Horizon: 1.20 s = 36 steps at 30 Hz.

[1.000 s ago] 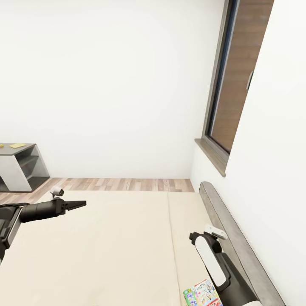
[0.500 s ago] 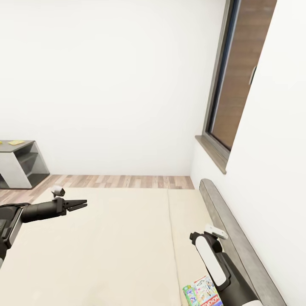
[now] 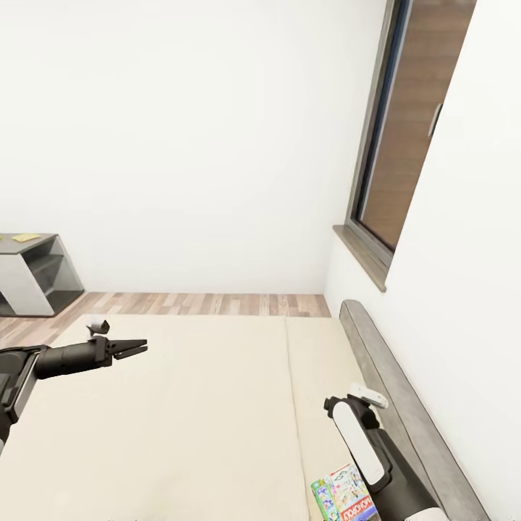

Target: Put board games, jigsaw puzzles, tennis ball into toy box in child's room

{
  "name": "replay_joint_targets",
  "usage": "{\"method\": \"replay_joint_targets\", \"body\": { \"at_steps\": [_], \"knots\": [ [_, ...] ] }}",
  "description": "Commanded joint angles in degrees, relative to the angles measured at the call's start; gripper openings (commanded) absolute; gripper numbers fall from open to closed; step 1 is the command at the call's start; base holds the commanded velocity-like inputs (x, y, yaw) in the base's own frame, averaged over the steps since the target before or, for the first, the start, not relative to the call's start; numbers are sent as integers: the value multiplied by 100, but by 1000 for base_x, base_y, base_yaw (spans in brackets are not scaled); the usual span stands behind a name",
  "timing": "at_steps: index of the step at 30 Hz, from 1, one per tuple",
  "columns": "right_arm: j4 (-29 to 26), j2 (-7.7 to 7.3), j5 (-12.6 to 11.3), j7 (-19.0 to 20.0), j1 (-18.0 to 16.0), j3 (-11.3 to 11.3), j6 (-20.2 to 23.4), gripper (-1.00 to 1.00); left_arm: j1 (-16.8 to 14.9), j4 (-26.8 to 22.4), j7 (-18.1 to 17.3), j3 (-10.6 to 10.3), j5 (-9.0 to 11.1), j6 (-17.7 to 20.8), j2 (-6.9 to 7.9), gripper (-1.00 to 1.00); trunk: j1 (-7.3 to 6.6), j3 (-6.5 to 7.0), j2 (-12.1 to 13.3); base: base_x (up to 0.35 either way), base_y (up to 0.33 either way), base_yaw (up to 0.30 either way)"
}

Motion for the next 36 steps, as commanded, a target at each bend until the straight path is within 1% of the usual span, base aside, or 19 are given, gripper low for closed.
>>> {"method": "replay_joint_targets", "body": {
  "at_steps": [1, 2, 4, 5, 8, 9, 13, 18, 27, 28, 32, 36],
  "knots": [
    [14, -2, -38, -47, -17, 8, 23, 100, -5, 0, -24, 9, 0, 65, 8, 100, 4, -23, -14, 0, 0, 0],
    [33, -2, -38, -47, -26, 9, 22, 100, -5, 0, -24, 24, 10, 70, 12, 100, 4, -32, -14, 0, 0, 0],
    [89, -1, -38, -47, -44, 9, 21, 100, -5, 0, -24, 79, 97, 79, 23, 100, 4, -51, -14, 0, 0, 0],
    [123, -1, -38, -47, -51, 7, 21, 100, -5, 0, -24, 104, 202, 83, 28, 100, 4, -61, -14, 0, 0, 0],
    [161, -2, -38, -44, -57, 6, 21, 100, -5, 0, -24, 117, 399, 86, 37, 100, 4, -89, -14, 0, 0, 0],
    [178, -2, -38, -42, -59, 8, 17, 100, -5, 0, -24, 115, 508, 86, 42, 100, 4, -99, -14, 0, 0, 0],
    [222, -7, -37, -40, -75, 6, 13, 100, -5, 0, -24, 107, 646, 82, 48, 100, 4, -136, -14, 0, 0, 0],
    [360, -10, -26, -35, -94, -1, 1, 100, -5, 0, -24, 99, 701, 75, 51, 100, 4, -183, -14, 0, 0, 0],
    [455, -15, -21, -32, -106, -4, -22, 100, -5, 0, -24, 87, 715, 48, 39, 100, 4, -268, -14, 0, 0, 0],
    [456, -23, -21, -32, -106, -5, -22, 100, -5, 0, -24, 86, 715, 48, 36, 100, 4, -278, -14, 0, 0, 0],
    [453, -137, -20, -31, -107, -5, -23, 100, -5, 0, -24, 78, 716, 39, 15, 100, 4, -316, -14, 0, 0, 0],
    [456, -178, -20, -30, -107, -5, -28, 100, -5, 0, -24, 82, 711, 31, 9, 100, 4, -353, -14, 0, 0, 0]
  ]
}}
